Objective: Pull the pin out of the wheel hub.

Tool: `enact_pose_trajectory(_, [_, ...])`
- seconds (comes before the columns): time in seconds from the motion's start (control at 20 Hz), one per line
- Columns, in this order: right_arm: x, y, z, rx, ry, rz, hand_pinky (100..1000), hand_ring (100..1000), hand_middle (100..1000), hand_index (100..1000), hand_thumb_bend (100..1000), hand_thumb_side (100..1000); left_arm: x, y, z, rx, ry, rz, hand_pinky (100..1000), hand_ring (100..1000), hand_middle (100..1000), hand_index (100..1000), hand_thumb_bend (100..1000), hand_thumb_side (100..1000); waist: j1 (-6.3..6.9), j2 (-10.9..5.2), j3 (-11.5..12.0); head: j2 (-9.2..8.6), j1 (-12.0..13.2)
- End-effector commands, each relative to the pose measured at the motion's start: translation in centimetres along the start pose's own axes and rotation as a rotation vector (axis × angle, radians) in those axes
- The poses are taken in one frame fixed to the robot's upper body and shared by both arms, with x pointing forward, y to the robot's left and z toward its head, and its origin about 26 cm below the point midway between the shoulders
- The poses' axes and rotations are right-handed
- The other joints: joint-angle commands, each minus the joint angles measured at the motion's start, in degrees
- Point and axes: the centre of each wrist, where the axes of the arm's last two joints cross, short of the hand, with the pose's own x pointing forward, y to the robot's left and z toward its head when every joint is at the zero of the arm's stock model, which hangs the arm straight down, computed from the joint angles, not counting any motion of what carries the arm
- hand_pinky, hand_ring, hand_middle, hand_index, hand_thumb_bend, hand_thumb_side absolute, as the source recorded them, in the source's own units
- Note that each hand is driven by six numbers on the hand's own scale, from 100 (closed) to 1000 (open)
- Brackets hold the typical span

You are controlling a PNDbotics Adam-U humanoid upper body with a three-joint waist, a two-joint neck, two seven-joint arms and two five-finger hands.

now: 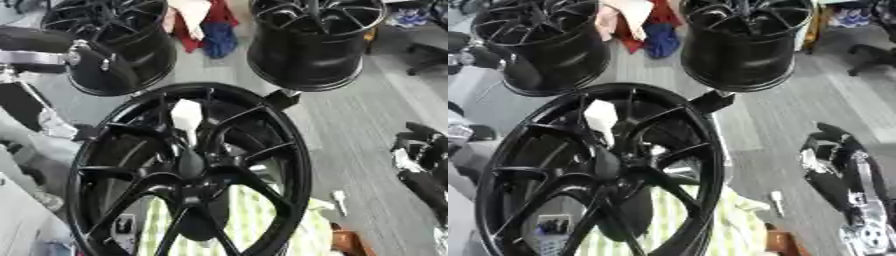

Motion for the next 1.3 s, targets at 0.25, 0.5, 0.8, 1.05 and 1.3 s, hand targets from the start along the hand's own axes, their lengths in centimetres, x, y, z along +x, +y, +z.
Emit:
enact_pose_trajectory(0.25, [0.5, -0.2, -0.5, 0.026, -0.027, 0.009, 688, 593, 658, 804, 100, 256, -1.5, 0.4, -2.6, -0.103, -0.045, -0.122, 846, 817, 886, 912, 526, 364, -0.22, -0.23, -1.09, -0.14, 1.54])
enact_pose_trajectory(0.5, [0.6, 0.1, -0.5, 0.041, -0.029, 0.004, 688, 593, 658, 804, 100, 257, -1.8, 0.6, -4.1, -0.093, -0.07, -0.113, 838, 811, 882, 909, 510, 364, -0.34, -0.06, -1.98, -0.19, 2.33])
enact_pose_trajectory(0.8, [0.6, 0.2, -0.6, 0.046, -0.03, 0.0, 687, 592, 658, 804, 100, 257, -2.1, -0.4, -5.8, -0.123, -0.077, -0.103, 832, 806, 876, 907, 496, 372, -0.4, 0.05, -2.75, -0.37, 2.93])
enact_pose_trajectory(1.05, [0.7, 0.3, -0.6, 0.049, -0.032, -0.003, 687, 592, 658, 804, 100, 257, -2.3, -0.7, -6.6, -0.122, -0.08, -0.093, 833, 809, 879, 907, 487, 364, -0.45, 0.25, -3.3, -0.52, 3.36])
enact_pose_trajectory(1.3, [0.7, 0.3, -0.6, 0.051, -0.032, -0.006, 687, 592, 658, 804, 100, 258, -2.5, -1.1, -7.1, -0.13, -0.074, -0.081, 818, 793, 860, 901, 455, 346, -0.42, 0.5, -3.76, -0.57, 3.6])
